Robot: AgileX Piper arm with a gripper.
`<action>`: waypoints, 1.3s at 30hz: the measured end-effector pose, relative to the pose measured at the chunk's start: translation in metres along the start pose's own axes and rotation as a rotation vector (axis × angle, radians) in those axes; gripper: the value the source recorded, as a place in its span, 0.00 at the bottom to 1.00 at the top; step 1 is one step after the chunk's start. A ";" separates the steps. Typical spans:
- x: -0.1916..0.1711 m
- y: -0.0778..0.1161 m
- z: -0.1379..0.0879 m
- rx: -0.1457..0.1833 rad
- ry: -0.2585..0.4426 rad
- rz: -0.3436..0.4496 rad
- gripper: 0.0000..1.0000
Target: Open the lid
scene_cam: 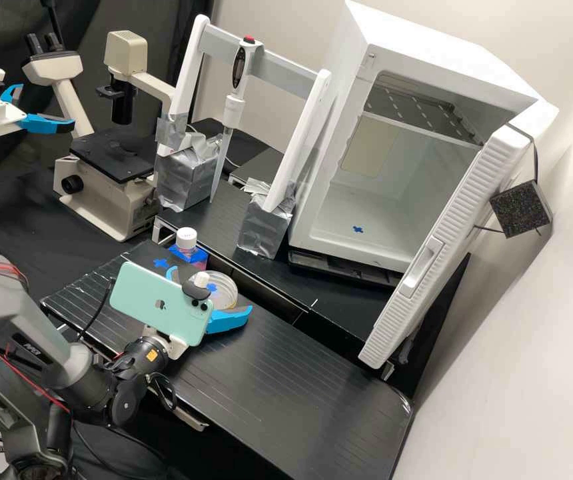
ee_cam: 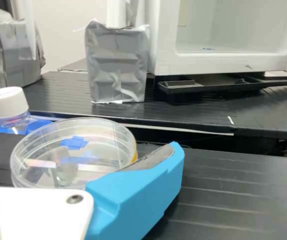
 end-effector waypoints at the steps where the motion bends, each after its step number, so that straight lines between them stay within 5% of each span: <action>1: 0.000 0.000 0.000 -0.003 0.001 -0.001 1.00; 2: 0.000 0.000 0.000 -0.005 0.001 -0.001 0.00; 39: 0.002 0.001 -0.001 0.000 0.007 0.022 0.00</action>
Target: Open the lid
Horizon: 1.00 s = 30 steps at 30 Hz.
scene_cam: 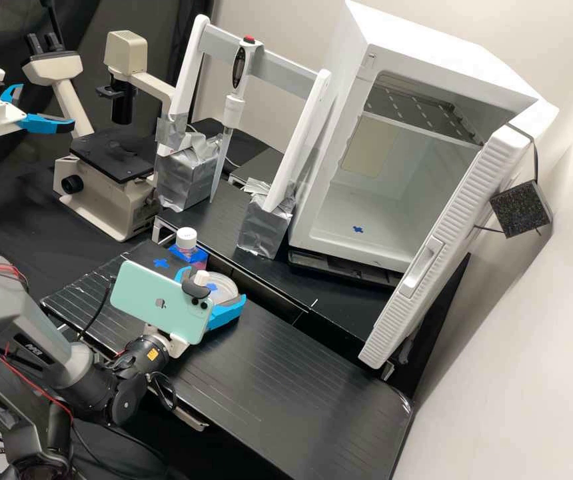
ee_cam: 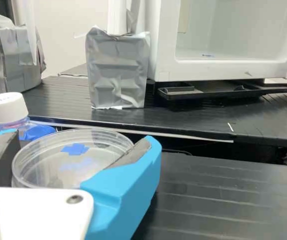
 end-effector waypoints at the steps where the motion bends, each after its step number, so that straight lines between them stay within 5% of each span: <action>1: 0.000 0.000 0.000 0.000 0.000 0.000 0.00; 16: -0.008 0.009 -0.011 -0.009 0.018 0.076 0.00; 22: -0.014 0.015 -0.019 -0.046 0.039 0.138 0.00; 30: -0.008 0.025 0.007 0.092 -0.080 0.250 0.00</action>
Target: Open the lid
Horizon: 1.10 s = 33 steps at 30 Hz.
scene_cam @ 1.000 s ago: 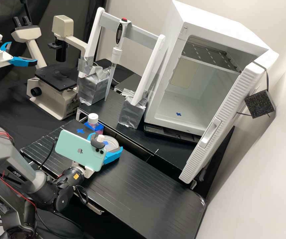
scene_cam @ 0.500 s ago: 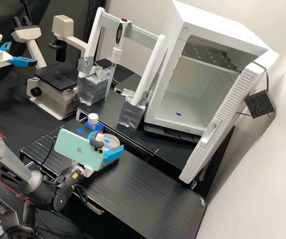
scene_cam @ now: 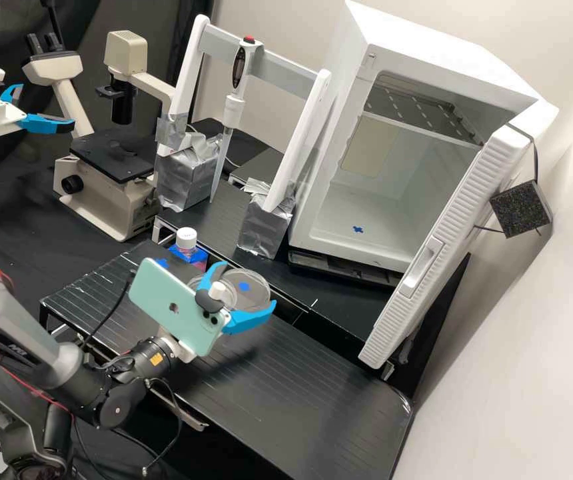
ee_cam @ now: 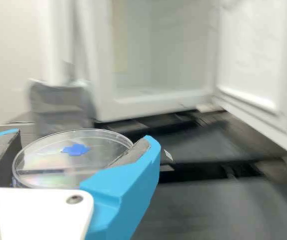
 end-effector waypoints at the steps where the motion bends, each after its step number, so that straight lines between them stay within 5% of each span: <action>1: 0.002 0.002 0.003 0.006 -0.016 0.005 0.00; 9: 0.016 0.018 0.026 -0.001 -0.114 0.064 0.00; 21: 0.022 0.012 0.042 -0.059 -0.167 0.022 0.00; 22: 0.023 0.012 0.042 -0.069 -0.163 0.018 1.00; 33: 0.022 0.007 0.042 -0.083 -0.167 0.027 1.00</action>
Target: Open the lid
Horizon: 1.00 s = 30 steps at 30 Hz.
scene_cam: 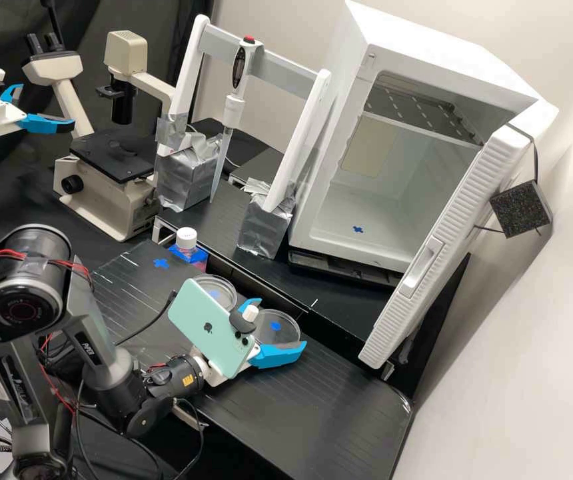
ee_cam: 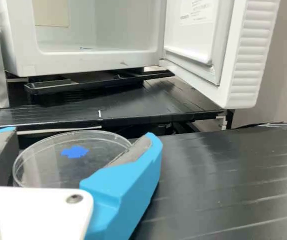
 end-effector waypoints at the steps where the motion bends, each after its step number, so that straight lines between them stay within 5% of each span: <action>1: -0.001 0.000 -0.001 -0.002 0.004 0.003 1.00; 11: -0.012 0.007 -0.027 -0.010 0.109 0.069 1.00; 17: -0.025 0.013 -0.063 0.054 0.286 0.127 1.00; 24: -0.038 -0.003 -0.111 0.068 0.498 0.130 1.00; 30: -0.032 -0.016 -0.116 0.123 0.506 0.095 1.00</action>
